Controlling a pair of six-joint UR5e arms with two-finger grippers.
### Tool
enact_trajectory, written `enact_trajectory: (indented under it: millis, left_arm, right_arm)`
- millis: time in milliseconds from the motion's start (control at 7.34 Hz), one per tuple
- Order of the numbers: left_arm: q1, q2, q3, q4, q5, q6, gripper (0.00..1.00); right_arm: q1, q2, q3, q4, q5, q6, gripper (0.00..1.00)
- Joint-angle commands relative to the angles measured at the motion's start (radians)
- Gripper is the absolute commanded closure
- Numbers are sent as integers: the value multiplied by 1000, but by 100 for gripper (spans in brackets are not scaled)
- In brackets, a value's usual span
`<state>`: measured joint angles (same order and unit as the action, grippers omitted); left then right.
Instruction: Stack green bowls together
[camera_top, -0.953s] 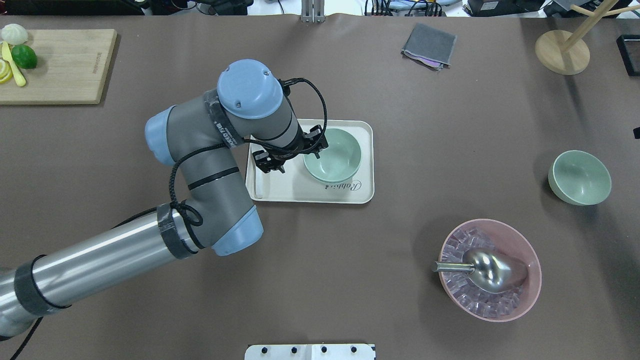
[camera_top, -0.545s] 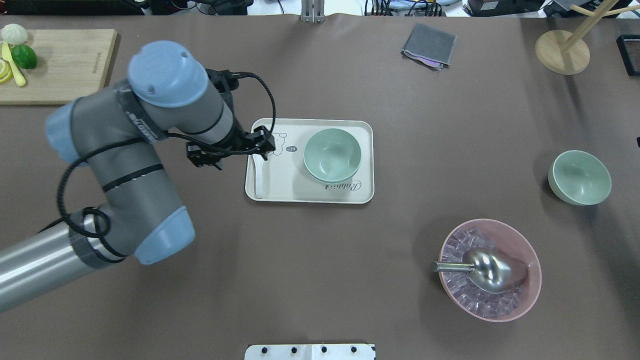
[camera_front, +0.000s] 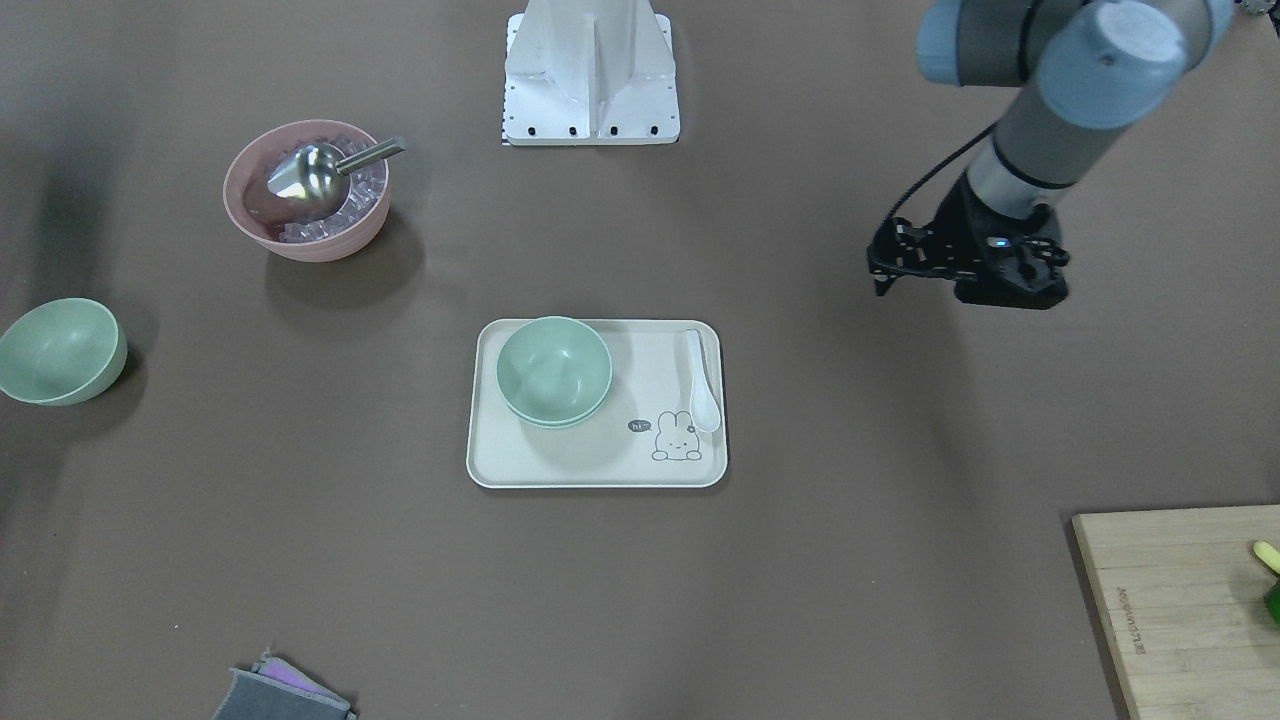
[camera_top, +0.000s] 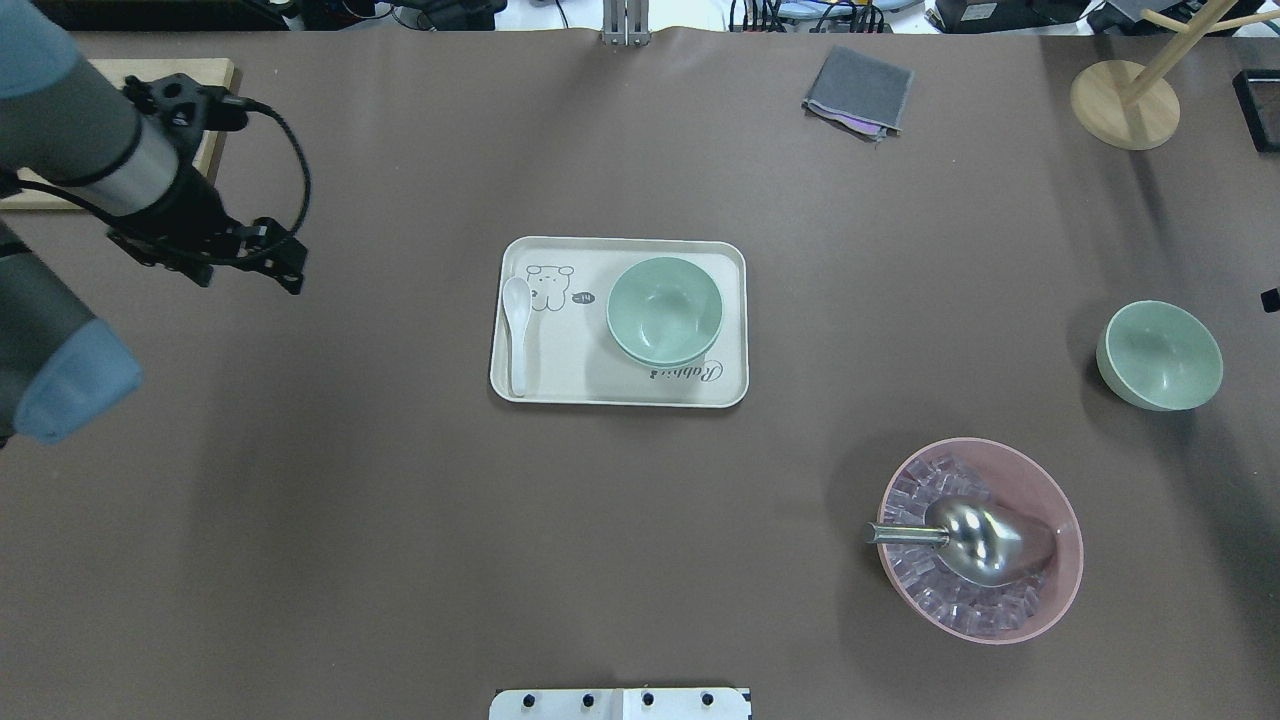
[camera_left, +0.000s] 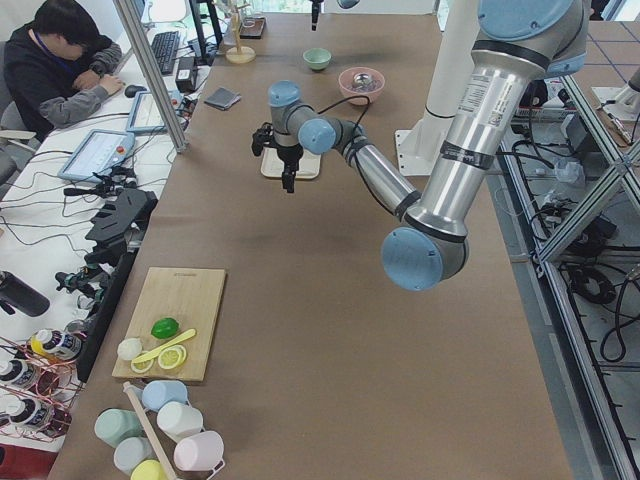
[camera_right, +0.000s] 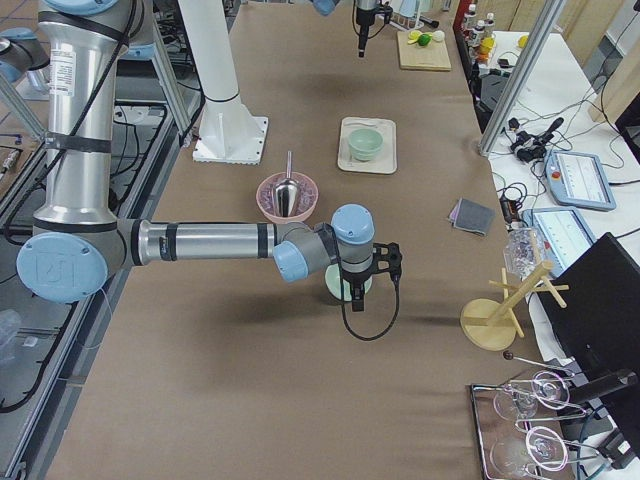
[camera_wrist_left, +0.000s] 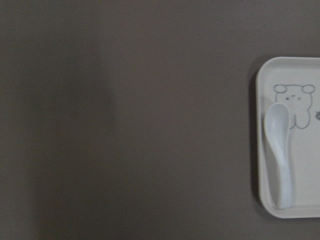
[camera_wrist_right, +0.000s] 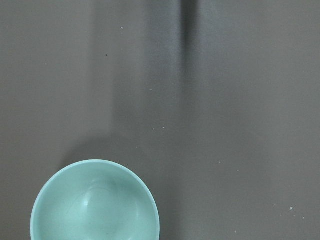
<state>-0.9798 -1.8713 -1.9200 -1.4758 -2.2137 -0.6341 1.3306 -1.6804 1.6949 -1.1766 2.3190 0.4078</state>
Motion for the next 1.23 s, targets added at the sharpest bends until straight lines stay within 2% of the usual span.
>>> enact_trajectory:
  millis: [0, 545, 681, 953, 1089]
  left_arm:
    - [-155, 133, 10, 0, -55, 320, 2]
    - [-195, 172, 24, 0, -60, 369, 2]
    - [-226, 176, 50, 2, -61, 451, 2]
    - [-278, 185, 82, 2, -61, 533, 2]
    - [-278, 185, 81, 2, -61, 533, 2]
  right_arm:
    - [-52, 10, -1, -2, -42, 2, 0]
    - [-120, 25, -27, 2, -81, 52, 0]
    - [-135, 24, -49, 68, -107, 96, 0]
    - [-154, 22, -170, 262, -119, 167, 1]
    - [-160, 22, -178, 273, -122, 181, 3]
